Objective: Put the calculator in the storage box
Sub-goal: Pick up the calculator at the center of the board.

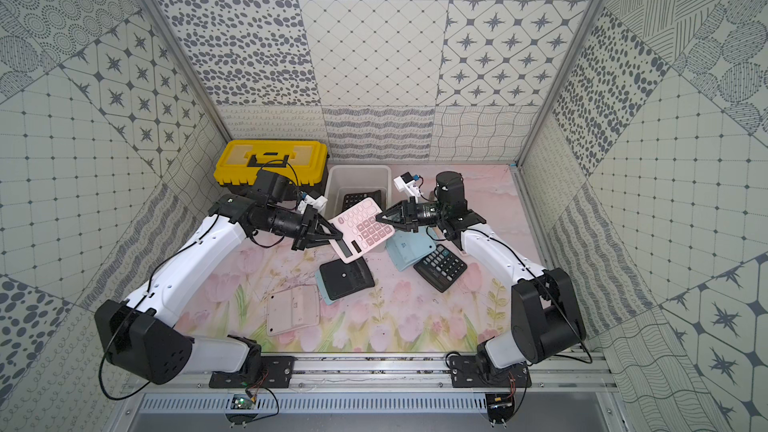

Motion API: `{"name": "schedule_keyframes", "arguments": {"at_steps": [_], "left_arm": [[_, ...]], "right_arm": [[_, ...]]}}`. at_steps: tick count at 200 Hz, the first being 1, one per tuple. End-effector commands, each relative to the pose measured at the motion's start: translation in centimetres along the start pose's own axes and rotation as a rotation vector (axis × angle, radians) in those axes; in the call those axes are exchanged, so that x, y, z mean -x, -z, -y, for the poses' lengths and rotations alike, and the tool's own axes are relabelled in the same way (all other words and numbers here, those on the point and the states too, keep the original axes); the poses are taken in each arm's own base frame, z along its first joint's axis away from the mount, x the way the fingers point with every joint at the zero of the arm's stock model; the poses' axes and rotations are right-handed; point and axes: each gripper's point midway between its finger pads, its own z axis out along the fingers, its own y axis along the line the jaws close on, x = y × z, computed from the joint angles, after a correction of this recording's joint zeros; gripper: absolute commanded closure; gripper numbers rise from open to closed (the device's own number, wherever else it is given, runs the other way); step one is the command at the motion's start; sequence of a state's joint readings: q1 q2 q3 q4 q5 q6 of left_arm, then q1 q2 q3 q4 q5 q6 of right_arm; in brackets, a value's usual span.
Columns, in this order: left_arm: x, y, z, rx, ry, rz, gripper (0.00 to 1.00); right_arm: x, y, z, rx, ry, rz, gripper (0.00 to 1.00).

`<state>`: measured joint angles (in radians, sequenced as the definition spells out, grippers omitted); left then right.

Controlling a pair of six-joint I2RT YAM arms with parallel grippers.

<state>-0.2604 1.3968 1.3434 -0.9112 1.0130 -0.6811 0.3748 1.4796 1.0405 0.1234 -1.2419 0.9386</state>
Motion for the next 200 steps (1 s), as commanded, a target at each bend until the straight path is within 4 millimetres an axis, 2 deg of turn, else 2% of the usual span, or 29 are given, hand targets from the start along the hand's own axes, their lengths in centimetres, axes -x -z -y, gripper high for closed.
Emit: {"name": "schedule_keyframes", "arguments": {"at_steps": [1, 27, 51, 69, 100, 131, 179, 200], "left_arm": [[0.4, 1.4, 0.6, -0.012, -0.033, 0.044, 0.61], [0.5, 2.6, 0.5, 0.051, -0.064, 0.131, 0.30], [0.8, 3.8, -0.5, 0.160, -0.074, 0.214, 0.11], [1.1, 4.8, -1.2, 0.234, -0.082, 0.281, 0.01], [1.1, 6.7, -1.9, 0.323, -0.111, 0.403, 0.00], [0.8, 8.1, -2.2, 0.364, -0.135, 0.486, 0.00], [0.4, 8.3, -3.2, 0.389, -0.140, 0.507, 0.00], [0.4, 8.2, -3.4, 0.389, -0.143, 0.504, 0.00]], "right_arm": [[0.5, 0.1, -1.1, -0.003, 0.067, 0.036, 1.00], [1.6, 0.7, 0.2, -0.095, 0.071, 0.111, 1.00], [2.7, 1.2, 0.8, -0.167, 0.084, 0.185, 1.00], [3.8, 1.6, 1.0, -0.199, 0.086, 0.252, 1.00], [5.4, 2.2, 1.7, -0.301, 0.085, 0.366, 1.00], [6.5, 1.9, 3.4, -0.462, 0.044, 0.441, 1.00], [7.3, 1.0, 6.1, -0.775, -0.027, 0.516, 1.00], [7.5, 0.3, 7.1, -0.859, -0.051, 0.517, 1.00]]}}
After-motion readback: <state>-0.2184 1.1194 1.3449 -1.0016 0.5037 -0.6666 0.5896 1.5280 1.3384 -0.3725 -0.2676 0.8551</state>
